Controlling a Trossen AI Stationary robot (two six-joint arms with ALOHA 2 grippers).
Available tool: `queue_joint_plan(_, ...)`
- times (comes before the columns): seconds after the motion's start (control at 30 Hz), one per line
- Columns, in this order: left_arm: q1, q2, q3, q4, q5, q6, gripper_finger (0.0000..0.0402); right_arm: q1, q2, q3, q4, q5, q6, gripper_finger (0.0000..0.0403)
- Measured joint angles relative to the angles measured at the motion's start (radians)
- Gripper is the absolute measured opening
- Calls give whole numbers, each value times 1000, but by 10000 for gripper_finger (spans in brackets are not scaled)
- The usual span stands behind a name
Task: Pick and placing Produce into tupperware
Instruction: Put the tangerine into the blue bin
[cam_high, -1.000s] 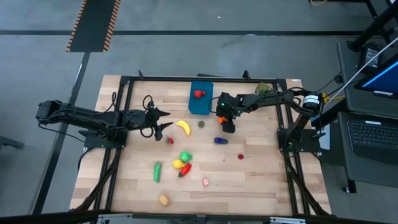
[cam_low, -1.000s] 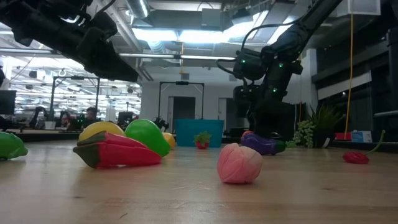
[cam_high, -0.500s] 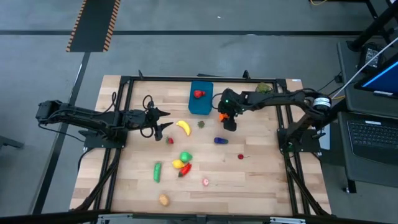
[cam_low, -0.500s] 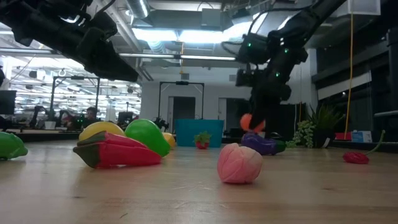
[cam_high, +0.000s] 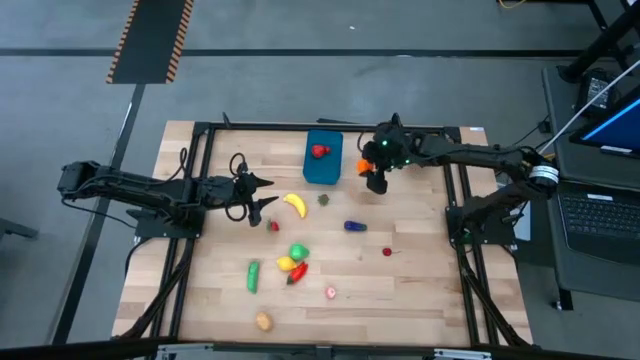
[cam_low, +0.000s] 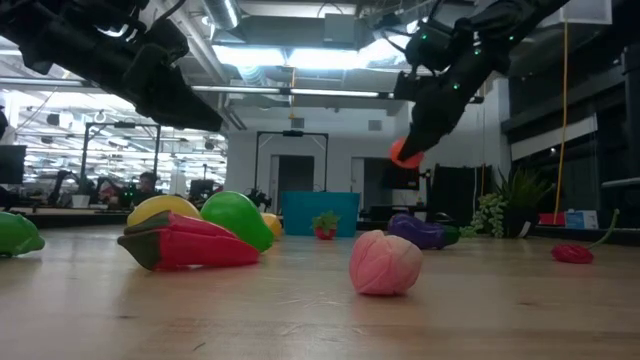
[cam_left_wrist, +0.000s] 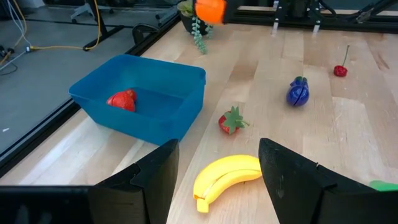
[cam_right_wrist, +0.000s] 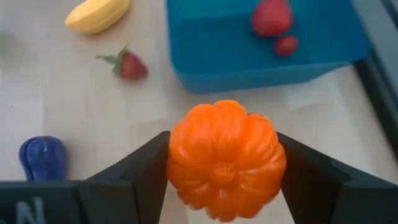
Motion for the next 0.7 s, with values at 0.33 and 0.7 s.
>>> queue_joint_plan(0.33, 0, 0, 0, 2, 0, 45, 214, -49, -116, 0, -43, -1, 14, 251)
queue_joint_plan(0.7, 0, 0, 0, 3, 0, 45, 214, -49, -233, -44, -72, -3, 77, 251)
